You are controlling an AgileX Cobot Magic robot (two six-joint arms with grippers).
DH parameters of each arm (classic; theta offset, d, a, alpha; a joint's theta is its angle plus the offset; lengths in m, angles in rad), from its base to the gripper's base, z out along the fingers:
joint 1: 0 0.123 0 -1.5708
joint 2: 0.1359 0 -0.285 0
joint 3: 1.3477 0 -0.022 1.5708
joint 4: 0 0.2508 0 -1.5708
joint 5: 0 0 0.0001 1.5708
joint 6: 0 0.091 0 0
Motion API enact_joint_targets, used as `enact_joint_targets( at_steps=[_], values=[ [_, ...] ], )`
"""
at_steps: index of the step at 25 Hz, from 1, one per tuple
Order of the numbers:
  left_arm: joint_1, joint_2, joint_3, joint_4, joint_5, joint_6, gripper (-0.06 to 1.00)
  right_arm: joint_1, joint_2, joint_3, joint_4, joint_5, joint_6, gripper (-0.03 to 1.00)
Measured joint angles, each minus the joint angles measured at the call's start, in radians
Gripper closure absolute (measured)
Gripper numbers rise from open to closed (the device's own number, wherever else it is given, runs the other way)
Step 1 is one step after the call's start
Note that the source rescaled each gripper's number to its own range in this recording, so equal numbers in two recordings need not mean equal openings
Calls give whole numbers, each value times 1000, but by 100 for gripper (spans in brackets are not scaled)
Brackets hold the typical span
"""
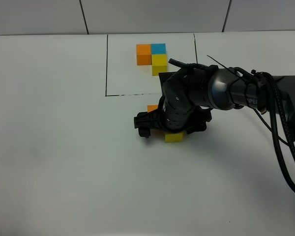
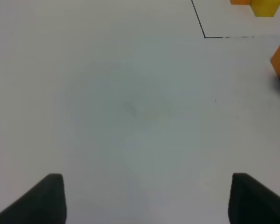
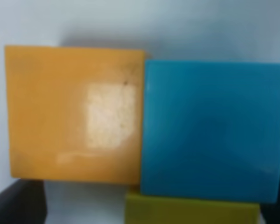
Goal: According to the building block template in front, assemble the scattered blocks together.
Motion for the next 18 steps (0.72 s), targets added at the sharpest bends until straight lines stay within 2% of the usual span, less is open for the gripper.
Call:
enact_joint_targets(
  at_steps=[3,9,18],
  values=[
    [0,0,0,0,0,0,40,0,-12,4,2,31,-11,-3],
    [0,0,0,0,0,0,40,2,-115,11,9,112,-64,-3],
    [0,0,0,0,0,-1,40,-8,-285,33,15,155,-120,-3]
  ],
)
